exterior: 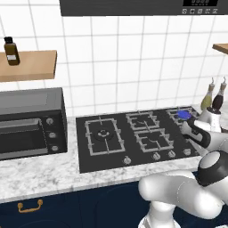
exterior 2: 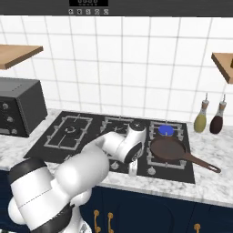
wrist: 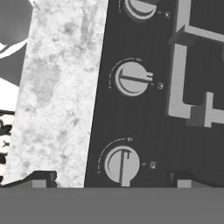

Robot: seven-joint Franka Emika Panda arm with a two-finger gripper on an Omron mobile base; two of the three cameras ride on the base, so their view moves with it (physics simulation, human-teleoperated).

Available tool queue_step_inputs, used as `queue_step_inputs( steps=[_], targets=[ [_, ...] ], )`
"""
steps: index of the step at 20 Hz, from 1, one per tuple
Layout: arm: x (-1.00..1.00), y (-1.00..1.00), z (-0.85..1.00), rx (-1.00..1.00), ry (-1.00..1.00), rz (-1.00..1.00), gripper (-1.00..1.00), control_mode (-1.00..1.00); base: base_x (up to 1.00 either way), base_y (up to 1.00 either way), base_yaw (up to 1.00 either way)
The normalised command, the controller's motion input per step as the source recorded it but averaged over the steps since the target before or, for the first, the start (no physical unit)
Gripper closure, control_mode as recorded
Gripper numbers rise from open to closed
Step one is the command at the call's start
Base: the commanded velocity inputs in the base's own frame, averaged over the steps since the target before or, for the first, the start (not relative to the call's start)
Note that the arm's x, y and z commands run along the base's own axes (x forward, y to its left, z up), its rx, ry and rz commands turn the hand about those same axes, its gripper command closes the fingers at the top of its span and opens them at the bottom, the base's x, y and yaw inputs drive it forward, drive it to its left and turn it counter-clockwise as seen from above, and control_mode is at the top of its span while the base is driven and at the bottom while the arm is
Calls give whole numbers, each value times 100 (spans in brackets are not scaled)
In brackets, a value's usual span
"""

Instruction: Turn off the rear right burner of the stove.

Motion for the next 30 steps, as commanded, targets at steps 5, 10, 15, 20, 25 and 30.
queue_step_inputs(
  steps=[5, 10, 15, 20, 25, 30],
  targets=[
    [10, 0, -27, -6, 4, 1, -100, -100, 0, 0, 0],
    [16, 0, -10, 0, 5, 0, -100, -100, 0, 0, 0],
    [12, -1, -16, 0, 7, 0, -100, -100, 0, 0, 0],
    [14, -26, -5, 0, 1, 2, -100, -100, 0, 0, 0],
    [-22, -5, -35, -1, 0, 3, -100, -100, 0, 0, 0],
    [-13, 0, -12, -1, 0, 1, -100, -100, 0, 0, 0]
  ],
)
